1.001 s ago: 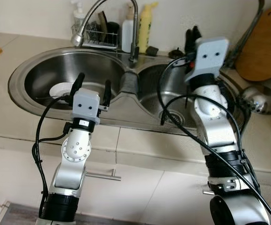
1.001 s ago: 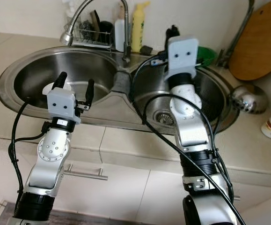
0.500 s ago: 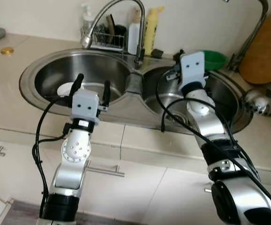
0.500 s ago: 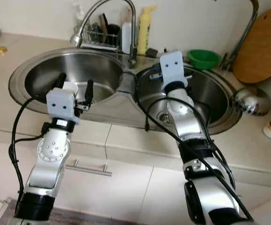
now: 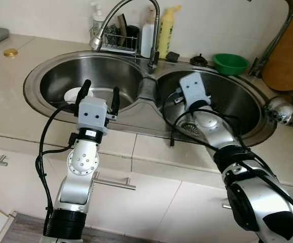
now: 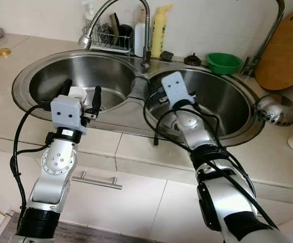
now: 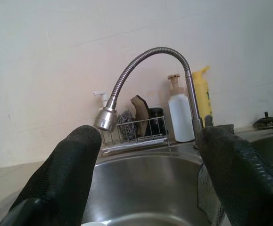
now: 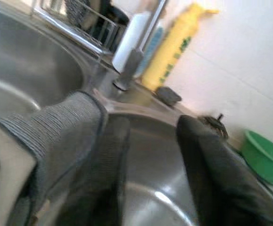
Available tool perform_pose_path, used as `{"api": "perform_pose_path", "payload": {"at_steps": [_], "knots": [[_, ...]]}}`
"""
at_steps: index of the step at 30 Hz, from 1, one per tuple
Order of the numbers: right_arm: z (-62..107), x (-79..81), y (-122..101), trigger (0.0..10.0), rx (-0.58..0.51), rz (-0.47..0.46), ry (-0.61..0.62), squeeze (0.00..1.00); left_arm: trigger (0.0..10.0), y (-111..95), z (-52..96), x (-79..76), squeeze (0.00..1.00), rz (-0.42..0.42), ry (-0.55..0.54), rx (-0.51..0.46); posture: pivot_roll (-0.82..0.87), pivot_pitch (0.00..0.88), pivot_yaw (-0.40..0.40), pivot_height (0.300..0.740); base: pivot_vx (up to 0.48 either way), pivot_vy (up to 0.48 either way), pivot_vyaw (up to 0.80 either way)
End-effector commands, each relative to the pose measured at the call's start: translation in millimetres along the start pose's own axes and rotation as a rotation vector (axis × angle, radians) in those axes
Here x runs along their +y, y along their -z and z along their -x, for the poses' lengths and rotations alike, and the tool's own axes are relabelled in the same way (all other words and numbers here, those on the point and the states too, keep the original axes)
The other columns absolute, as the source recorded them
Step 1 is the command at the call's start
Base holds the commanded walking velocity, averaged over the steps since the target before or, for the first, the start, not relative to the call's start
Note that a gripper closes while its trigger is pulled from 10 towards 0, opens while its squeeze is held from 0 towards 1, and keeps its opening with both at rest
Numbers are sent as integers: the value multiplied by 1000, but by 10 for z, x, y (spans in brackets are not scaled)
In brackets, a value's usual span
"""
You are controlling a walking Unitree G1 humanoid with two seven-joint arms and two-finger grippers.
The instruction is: Kitchen organization
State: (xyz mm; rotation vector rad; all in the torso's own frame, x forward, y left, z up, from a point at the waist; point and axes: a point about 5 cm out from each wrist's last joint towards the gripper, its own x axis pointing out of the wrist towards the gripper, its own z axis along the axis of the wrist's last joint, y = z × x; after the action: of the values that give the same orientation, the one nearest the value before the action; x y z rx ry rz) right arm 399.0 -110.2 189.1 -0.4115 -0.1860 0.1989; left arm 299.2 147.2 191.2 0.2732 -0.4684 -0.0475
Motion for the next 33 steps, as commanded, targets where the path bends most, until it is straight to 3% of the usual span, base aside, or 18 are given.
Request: {"api": "perform_pose_path", "payload": {"at_steps": [1,10,12,18,20,25,27,30,33], "knots": [[3,-20,-8,10000,-17,18,-4,1000,10000,-1,4,-39,0,1,11,2,133,0,-104,740,0,0,0],[50,-7,-77,10000,-103,-67,-6,1000,10000,7,6,-54,0,7,22,9,117,0,-94,740,0,0,0],[83,-69,-200,10000,-171,-178,43,1000,10000,15,20,-31,0,7,17,16,117,0,-97,740,0,0,0],[193,-153,-261,10000,-167,-271,148,1000,10000,42,41,-14,0,20,16,40,111,0,-97,740,0,0,0],[319,-221,-284,10000,-157,-271,205,0,10000,62,59,-5,0,30,18,56,103,0,-97,740,0,0,0],[507,-312,-336,10000,-161,-254,249,0,10000,76,81,15,0,39,16,69,92,0,-95,740,0,0,0],[677,-389,-377,10000,-173,-320,279,0,10000,58,85,23,0,42,17,66,81,0,-92,740,0,0,0],[785,-376,-413,10000,-182,-338,276,0,10000,50,79,28,0,44,19,65,75,0,-88,740,0,0,0],[881,-305,-341,10000,-138,-276,271,0,10000,50,72,32,0,49,19,65,65,0,-83,740,0,0,0]]}}
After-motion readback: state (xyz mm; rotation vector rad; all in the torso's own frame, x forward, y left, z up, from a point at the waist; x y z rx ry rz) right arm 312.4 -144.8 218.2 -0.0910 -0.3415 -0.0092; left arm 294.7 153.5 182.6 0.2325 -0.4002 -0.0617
